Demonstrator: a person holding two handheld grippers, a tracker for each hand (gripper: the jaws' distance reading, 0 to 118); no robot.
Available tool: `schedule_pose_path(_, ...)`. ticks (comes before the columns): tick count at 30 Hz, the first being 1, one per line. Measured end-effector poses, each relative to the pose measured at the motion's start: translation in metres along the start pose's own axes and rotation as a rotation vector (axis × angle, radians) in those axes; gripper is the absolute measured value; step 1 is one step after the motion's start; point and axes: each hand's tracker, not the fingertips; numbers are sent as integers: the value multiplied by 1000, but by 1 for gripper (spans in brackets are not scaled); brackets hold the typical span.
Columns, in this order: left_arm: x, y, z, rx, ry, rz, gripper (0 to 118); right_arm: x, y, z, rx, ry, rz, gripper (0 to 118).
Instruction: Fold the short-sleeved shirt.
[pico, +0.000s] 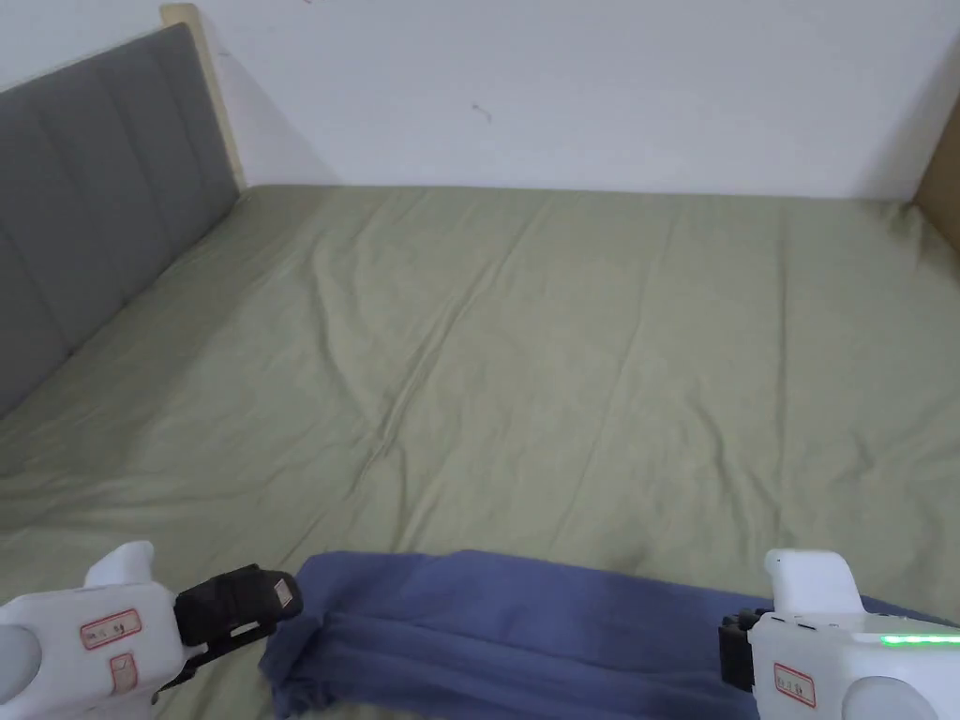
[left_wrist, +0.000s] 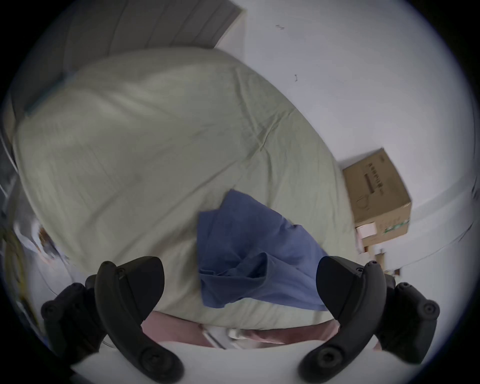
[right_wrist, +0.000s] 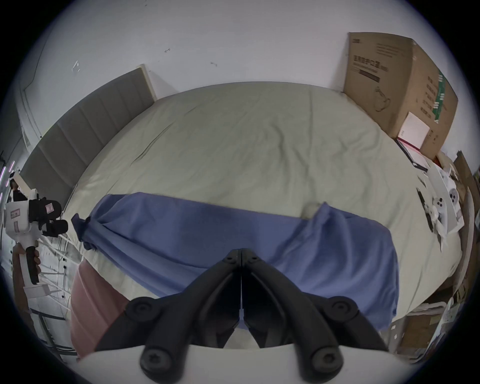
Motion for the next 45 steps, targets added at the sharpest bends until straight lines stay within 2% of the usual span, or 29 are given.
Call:
schedule_pose_path(3, -18, -3, -28, -72, -70, 133, 117, -12, 2, -8, -24, 31, 5, 1)
schedule_pose_path(5, -23, -7, -47, -119, -127, 168, 116, -19, 2, -12, -36, 37, 18, 1)
schedule_pose_path(6, -26, -10, -58, -141, -170, 195, 110, -23, 2, -14, -40, 38, 28, 1)
schedule_pose_path(7, -26, -15, -71, -180, -206, 232, 97, -25, 2, -15, -47, 41, 40, 1)
schedule_pose_path(8, -29, -18, -80, -199, -208, 289, 68, -27, 2, -17, -52, 43, 44, 1)
schedule_pose_path(9, -32, -21, -84, -182, -202, 332, 16, -29, 2, -17, -55, 45, 46, 1)
schedule_pose_path(11, -49, -23, -100, -166, -187, 380, 15, -30, 2, -17, -62, 49, 47, 1)
schedule_pose_path(14, -55, -25, -100, -169, -242, 439, 15, -29, 2, -15, -63, 52, 44, 1)
schedule_pose_path(19, -18, -5, -82, -154, -114, 196, 15, -14, 2, -12, -60, 40, 32, 1)
schedule_pose_path(23, 12, 13, -51, -117, -86, 20, 15, 4, -3, -7, -55, 37, -32, 1)
schedule_pose_path(26, 19, 28, -29, -54, 74, -78, 15, 20, -9, -6, -66, 44, -84, 1)
schedule_pose_path(29, 12, 37, -11, -16, 176, -92, 15, 34, -14, -7, -74, 27, -130, 1)
schedule_pose_path(32, 20, 37, -4, -21, 163, -128, 15, 47, -18, -5, -74, 27, -174, 1)
schedule_pose_path(38, 107, 17, -8, 13, 183, -411, 15, 64, -17, 3, -53, 1, -213, 1)
schedule_pose_path(42, 179, -12, -25, -30, 48, -650, 15, 73, -18, 7, -38, -6, -236, 1)
schedule_pose_path(45, 213, -44, -59, -136, -84, -785, 15, 81, -22, 8, -32, -16, -260, 1)
